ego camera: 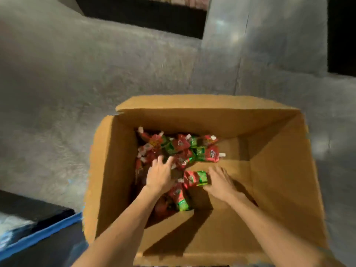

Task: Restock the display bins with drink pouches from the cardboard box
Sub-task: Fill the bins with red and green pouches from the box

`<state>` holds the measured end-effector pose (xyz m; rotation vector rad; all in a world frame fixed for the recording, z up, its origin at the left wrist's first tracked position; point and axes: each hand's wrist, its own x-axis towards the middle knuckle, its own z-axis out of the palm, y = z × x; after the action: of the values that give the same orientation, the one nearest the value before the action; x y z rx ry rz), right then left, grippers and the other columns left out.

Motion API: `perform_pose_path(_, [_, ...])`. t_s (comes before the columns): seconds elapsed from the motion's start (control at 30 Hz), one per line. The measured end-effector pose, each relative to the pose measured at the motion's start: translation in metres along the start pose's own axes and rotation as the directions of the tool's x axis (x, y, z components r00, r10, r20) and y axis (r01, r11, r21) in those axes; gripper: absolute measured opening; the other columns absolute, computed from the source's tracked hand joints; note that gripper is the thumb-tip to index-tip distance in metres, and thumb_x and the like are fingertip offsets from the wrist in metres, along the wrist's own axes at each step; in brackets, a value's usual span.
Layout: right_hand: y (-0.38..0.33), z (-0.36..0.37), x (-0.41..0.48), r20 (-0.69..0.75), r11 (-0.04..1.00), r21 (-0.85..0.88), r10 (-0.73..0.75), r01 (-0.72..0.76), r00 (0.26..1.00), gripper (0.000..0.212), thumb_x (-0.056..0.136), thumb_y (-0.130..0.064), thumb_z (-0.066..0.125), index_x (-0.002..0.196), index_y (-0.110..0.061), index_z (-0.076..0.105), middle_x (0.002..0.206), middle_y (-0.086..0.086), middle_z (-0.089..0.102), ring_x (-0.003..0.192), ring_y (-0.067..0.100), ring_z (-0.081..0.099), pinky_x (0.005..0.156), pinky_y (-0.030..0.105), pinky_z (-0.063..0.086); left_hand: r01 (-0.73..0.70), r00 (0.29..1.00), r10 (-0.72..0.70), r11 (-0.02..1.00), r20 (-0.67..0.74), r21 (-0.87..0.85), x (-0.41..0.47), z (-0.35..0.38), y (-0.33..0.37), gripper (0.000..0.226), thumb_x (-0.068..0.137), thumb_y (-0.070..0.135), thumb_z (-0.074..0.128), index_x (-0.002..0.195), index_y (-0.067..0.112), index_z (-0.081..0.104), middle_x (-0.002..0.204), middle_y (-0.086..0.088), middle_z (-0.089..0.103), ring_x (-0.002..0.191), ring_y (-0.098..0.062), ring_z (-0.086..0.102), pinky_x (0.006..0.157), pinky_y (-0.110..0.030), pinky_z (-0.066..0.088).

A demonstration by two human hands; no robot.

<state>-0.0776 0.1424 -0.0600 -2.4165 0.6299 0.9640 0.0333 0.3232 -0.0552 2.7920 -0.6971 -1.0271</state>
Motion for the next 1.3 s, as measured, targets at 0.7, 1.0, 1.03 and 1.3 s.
perform_pose_path(0.7, [0.023,0.048,0.116,-0.011,0.889,-0.451,-0.099,0.083,0.995,0.043,0.086,-0.036,0.074,0.126,-0.028,0.062,0.145,0.02,0.037,0.135,0.038,0.034,0.112,0.059,0.027,-0.077,0.996,0.083,0.985,-0.033,0.153,0.12,0.092,0.016,0.061,0.088,0.034,0.067,0.145,0.028,0.043,0.143,-0.022,0.047,0.125,-0.038,0.051,0.098,-0.045,0.043])
perform_pose_path(1.0, [0.025,0.029,0.12,0.107,0.895,-0.429,-0.085,0.123,0.991,0.049,0.093,-0.046,0.06,0.136,-0.023,0.056,0.153,0.019,0.03,0.143,0.037,0.022,0.113,0.052,0.023,0.011,1.0,-0.015,0.918,-0.006,-0.396,0.102,0.083,0.016,0.013,0.091,0.018,0.065,0.089,0.006,0.065,0.076,-0.014,0.067,0.071,-0.034,0.062,0.06,-0.033,0.038])
perform_pose_path(1.03, [0.026,0.03,0.119,0.113,0.9,-0.419,-0.081,0.122,0.99,0.049,0.093,-0.048,0.059,0.136,-0.023,0.056,0.149,0.017,0.034,0.14,0.034,0.026,0.111,0.05,0.026,0.057,0.998,-0.055,0.902,0.017,-0.427,0.1,0.08,0.017,0.014,0.091,0.021,0.065,0.091,0.006,0.065,0.078,-0.012,0.067,0.071,-0.031,0.061,0.06,-0.029,0.036])
perform_pose_path(1.3, [0.036,0.023,0.086,0.134,0.983,0.073,0.16,-0.17,0.978,0.064,0.079,-0.059,0.072,0.129,-0.02,0.065,0.137,0.007,0.054,0.125,0.028,0.052,0.101,0.038,0.042,0.201,0.976,-0.214,0.803,0.043,-0.561,0.041,0.044,0.02,0.039,0.088,0.029,0.07,0.116,0.002,0.068,0.115,-0.017,0.062,0.111,-0.032,0.057,0.089,-0.034,0.043])
